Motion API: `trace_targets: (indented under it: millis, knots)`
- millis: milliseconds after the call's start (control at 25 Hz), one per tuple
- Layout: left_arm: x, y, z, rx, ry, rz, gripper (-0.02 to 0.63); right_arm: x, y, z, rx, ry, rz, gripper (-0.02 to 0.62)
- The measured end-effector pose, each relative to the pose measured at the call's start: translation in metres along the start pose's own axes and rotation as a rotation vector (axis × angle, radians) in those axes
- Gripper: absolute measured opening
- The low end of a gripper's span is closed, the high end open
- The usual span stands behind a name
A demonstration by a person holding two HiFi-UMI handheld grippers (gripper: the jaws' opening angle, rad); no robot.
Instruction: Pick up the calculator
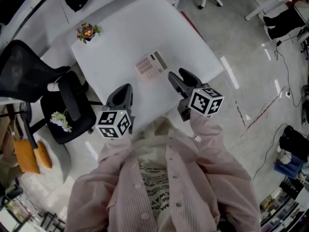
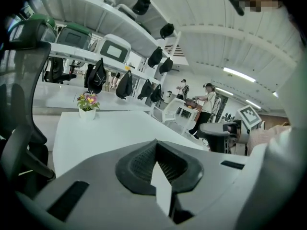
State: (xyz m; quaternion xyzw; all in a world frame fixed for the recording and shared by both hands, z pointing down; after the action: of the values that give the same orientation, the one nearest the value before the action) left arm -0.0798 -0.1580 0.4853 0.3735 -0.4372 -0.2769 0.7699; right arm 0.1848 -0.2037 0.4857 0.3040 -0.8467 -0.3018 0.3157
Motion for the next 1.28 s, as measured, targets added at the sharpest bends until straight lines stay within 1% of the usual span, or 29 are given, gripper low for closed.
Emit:
trace_targets:
  millis: [320, 600, 840, 1160, 1280]
  knots:
    - [0.036, 0.011, 0.012, -0.065, -0.063, 0.036, 0.0, 0.05, -0.004, -0.042, 0.001, -0.018, 0.109, 0.216]
    - [0.058, 0.029, 0.026, -0.107, -0.096, 0.087, 0.001, 0.091, 0.007, -0.069, 0.016, -0.009, 0.206, 0.216]
    - [0.075, 0.041, 0.039, -0.135, -0.104, 0.127, 0.0, 0.121, 0.018, -0.084, 0.007, -0.009, 0.285, 0.216]
    - [0.093, 0.05, 0.052, -0.153, -0.09, 0.17, 0.0, 0.148, 0.03, -0.097, 0.01, 0.005, 0.379, 0.216]
    - [0.098, 0.054, 0.054, -0.161, -0.081, 0.189, 0.0, 0.153, 0.036, -0.096, 0.013, -0.006, 0.412, 0.216]
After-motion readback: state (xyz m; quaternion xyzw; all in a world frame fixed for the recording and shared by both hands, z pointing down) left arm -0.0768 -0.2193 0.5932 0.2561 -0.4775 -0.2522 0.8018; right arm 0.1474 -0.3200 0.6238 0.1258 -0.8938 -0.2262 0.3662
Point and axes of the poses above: the fingertips, and each gripper's own axes: x forward along the fingers, z to its left, y out of its underside, the point moved 8 cm from there along -x, backward along the fingers
